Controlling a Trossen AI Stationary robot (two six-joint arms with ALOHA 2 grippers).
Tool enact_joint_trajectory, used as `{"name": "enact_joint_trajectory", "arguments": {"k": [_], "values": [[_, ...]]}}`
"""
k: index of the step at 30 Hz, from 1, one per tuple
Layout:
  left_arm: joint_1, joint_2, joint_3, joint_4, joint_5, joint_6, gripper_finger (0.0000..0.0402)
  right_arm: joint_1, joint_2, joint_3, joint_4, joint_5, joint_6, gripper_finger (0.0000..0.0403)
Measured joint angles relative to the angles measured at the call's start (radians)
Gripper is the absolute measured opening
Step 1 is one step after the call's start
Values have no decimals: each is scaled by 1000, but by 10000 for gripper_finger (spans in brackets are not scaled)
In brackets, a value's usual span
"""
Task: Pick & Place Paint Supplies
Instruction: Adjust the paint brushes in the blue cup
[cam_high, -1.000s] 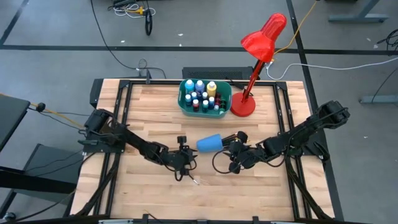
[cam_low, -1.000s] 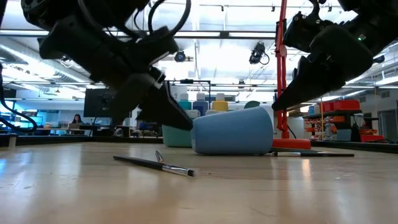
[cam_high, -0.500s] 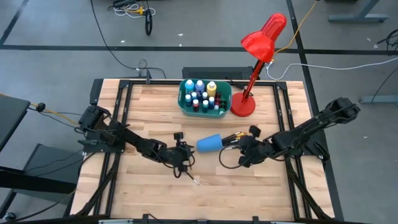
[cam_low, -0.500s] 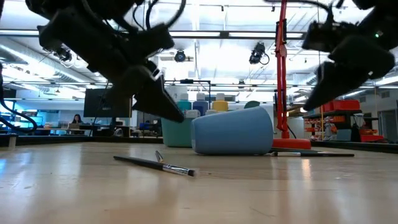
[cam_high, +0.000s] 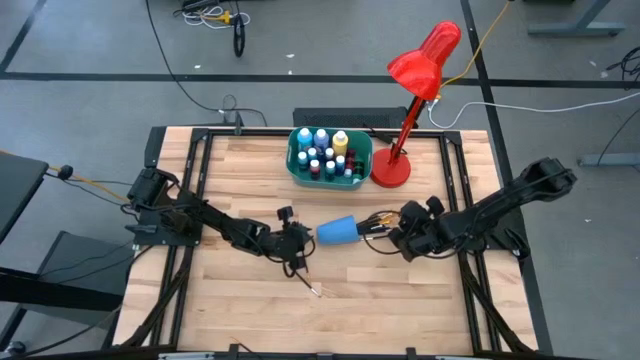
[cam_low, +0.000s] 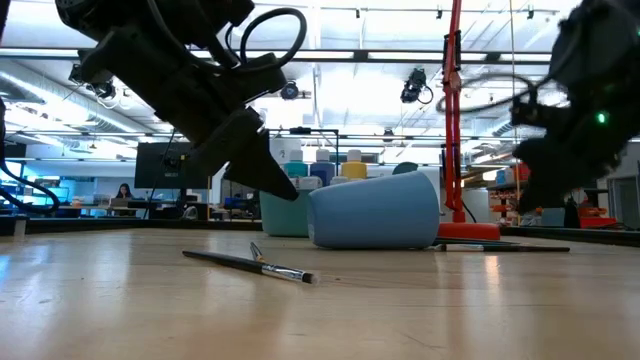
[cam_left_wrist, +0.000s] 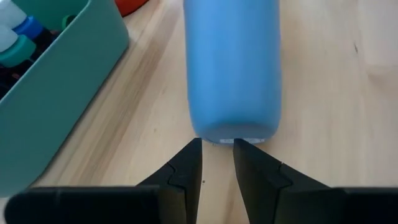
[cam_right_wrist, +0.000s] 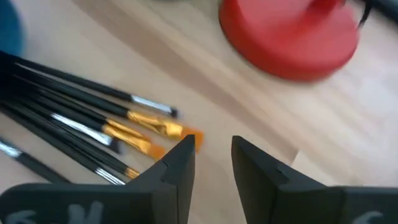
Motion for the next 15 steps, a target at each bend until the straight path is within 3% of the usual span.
{"name": "enact_joint_trajectory", "arguments": {"k": [6, 15], "values": [[23, 5, 0, 66, 8, -21, 102, -35, 0, -124, 209, -16, -5, 95], [59, 5, 0, 103, 99, -39, 102, -68, 0, -215, 503, -21, -115, 39]]}}
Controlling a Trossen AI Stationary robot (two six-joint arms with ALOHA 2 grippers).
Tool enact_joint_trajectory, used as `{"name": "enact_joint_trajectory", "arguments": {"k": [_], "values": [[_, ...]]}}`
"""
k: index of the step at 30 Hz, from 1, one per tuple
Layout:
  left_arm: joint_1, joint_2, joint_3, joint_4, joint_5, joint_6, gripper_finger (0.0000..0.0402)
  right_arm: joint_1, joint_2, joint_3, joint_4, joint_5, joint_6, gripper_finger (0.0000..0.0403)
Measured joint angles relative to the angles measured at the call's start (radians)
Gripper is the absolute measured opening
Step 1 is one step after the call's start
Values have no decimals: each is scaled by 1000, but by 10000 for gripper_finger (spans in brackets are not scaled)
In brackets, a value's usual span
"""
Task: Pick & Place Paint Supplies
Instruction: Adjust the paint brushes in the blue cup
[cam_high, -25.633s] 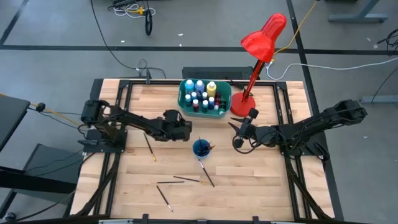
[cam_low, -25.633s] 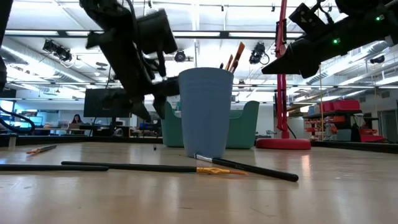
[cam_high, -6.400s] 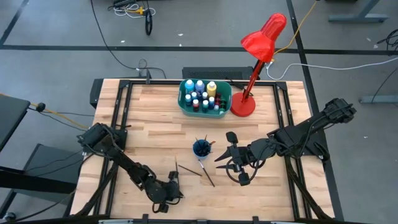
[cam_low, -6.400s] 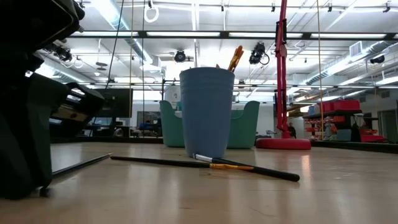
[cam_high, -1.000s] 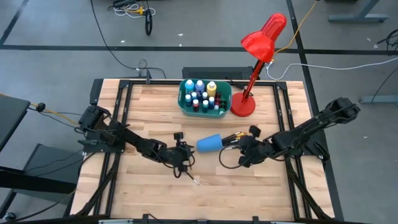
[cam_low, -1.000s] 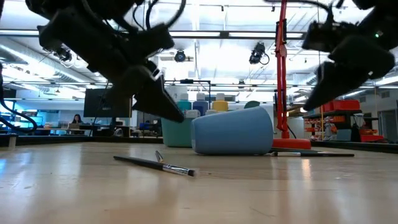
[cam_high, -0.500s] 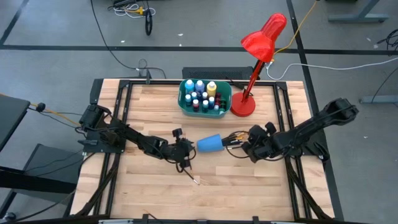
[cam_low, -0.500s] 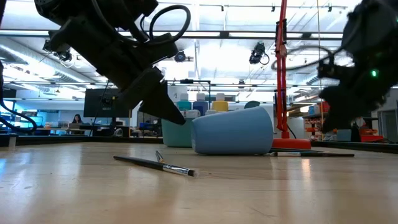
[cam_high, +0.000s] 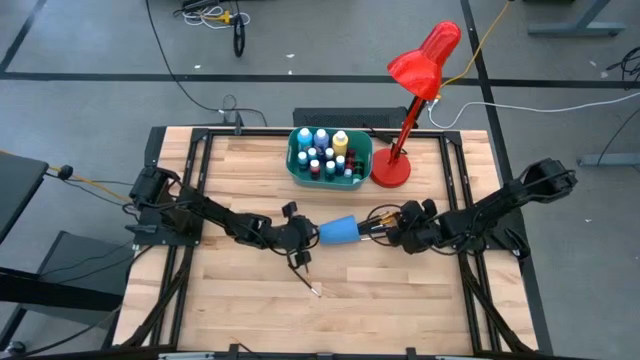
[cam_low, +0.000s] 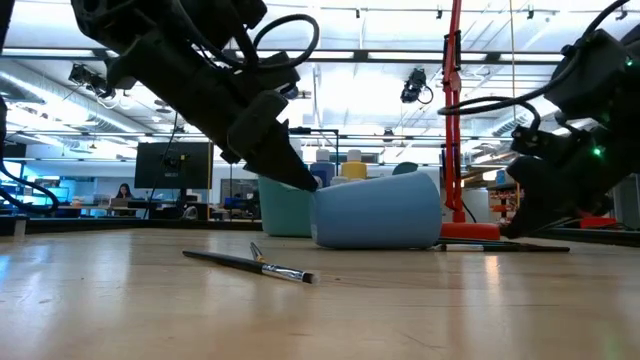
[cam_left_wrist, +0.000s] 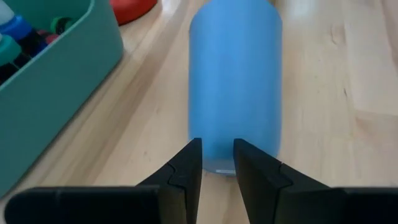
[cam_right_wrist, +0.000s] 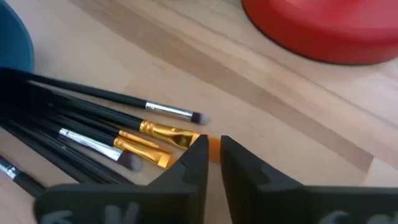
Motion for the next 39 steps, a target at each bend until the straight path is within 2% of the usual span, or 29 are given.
{"name": "enact_joint_trajectory", "arguments": {"k": [6, 17, 20, 26, 30, 34, 39], "values": [[0, 0, 0, 7, 14, 7, 102, -17, 18, -4, 41, -38, -19, 4], [5, 1, 0, 9, 16, 22, 102, -19, 34, -4, 172, -31, -144, 2], [5, 1, 0, 9, 16, 22, 102, -19, 34, 0, 148, -28, -154, 1], [4, 1, 0, 8, 17, 20, 102, -19, 34, 1, -42, 63, -2, 1], [5, 1, 0, 8, 30, 19, 102, -19, 34, 1, -125, 75, 75, 0], [6, 1, 0, 8, 33, 19, 102, -19, 34, -25, -84, 82, 142, 0], [11, 1, 0, 14, 30, 18, 102, -19, 68, -54, 52, 93, 116, 0]]}}
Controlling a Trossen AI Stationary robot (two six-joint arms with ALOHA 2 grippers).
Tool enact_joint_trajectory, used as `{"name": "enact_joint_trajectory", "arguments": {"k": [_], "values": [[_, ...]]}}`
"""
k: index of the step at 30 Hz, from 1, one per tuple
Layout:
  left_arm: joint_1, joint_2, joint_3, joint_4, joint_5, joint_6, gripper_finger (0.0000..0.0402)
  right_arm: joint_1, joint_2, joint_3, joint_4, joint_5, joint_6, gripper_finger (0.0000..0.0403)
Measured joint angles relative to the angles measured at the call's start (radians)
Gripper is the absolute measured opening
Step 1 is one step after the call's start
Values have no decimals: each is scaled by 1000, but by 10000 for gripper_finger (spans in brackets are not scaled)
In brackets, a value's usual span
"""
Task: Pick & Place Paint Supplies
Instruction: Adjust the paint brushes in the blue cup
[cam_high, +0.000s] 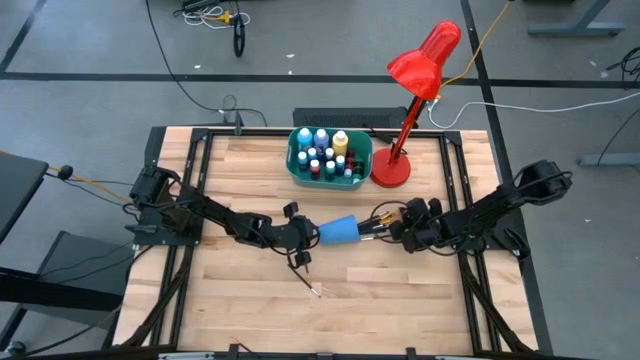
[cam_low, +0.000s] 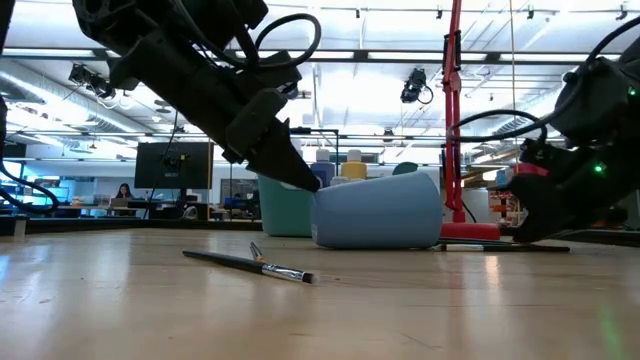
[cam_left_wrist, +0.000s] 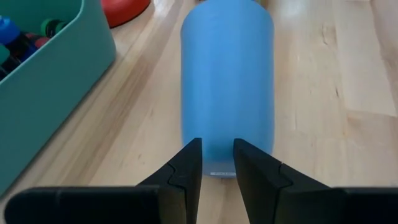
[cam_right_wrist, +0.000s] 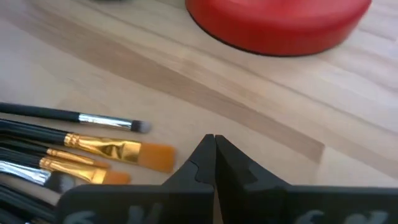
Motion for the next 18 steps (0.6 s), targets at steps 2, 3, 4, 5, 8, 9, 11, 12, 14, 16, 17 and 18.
{"name": "enact_joint_trajectory", "arguments": {"k": [2, 3, 4, 5, 8, 9, 11, 12, 14, 16, 17, 18], "values": [[5, 0, 0, 0, 0, 0, 102, -1, 32, 0, 68, 7, -27, 0], [8, 0, 0, 0, 1, -1, 102, -1, 53, 0, 103, 14, -43, 0], [13, 0, 0, 1, 1, -7, 102, -1, 76, 0, 137, 22, -57, 0], [17, 0, 0, 1, 1, -18, 102, -1, 101, 0, 173, 33, -70, 0], [29, 0, 0, 1, 3, -42, 102, -4, 171, 1, 259, 65, -90, 0], [32, 0, 0, 1, 11, -44, 102, -4, 190, 1, 285, 72, -94, 0], [36, 0, 0, 2, 38, -45, 102, -5, 220, 1, 334, 83, -110, 0], [37, 0, 0, 3, 43, -45, 102, -5, 231, 1, 355, 89, -120, 0], [37, 0, 0, 10, 46, -44, 102, -5, 246, 1, 397, 94, -135, 0], [37, 0, -1, 30, 47, -44, 102, -6, 257, 3, 430, 96, -160, 0], [37, 0, -1, 45, 48, -44, 102, -7, 259, 10, 431, 93, -173, 0], [37, 0, -1, 59, 51, -44, 102, -7, 263, 22, 431, 86, -185, 0]]}}
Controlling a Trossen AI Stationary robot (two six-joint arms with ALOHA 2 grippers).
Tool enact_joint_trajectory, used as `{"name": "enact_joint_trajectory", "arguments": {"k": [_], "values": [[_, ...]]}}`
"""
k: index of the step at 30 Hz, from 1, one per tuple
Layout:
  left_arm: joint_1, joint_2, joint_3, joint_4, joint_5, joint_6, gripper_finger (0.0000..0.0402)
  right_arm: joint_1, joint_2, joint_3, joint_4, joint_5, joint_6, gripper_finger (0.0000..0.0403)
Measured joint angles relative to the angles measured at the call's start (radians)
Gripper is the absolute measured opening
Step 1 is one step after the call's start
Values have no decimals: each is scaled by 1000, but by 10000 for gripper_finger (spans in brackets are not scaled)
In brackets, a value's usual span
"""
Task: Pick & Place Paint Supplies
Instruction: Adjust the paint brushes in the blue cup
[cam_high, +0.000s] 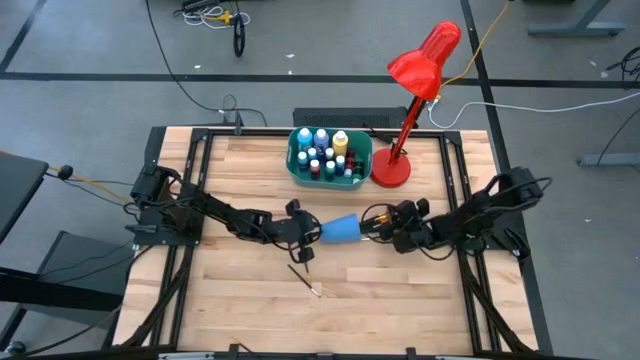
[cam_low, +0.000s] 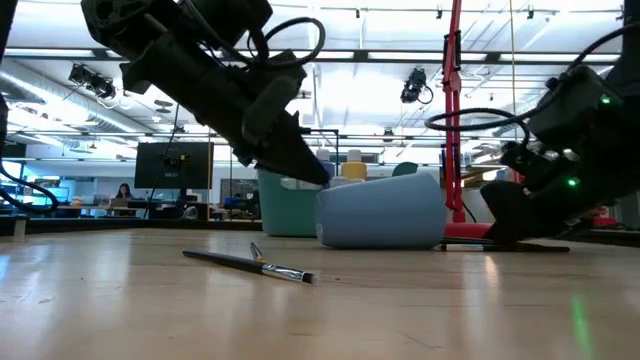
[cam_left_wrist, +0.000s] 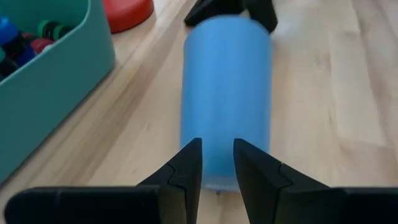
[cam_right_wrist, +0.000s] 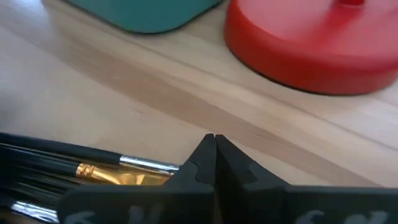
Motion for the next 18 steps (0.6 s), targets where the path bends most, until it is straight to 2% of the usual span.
{"name": "enact_joint_trajectory", "arguments": {"k": [8, 13, 18], "values": [[1, 0, 0, 11, 23, 2, 102, -9, 30, 112, 24, -114, -130, 0], [1, 0, 0, 10, 23, 19, 102, -16, 22, 161, 5, -109, -255, 0], [1, 0, 0, -14, 23, 28, 102, -12, -55, 174, -41, -97, -281, 0]]}}
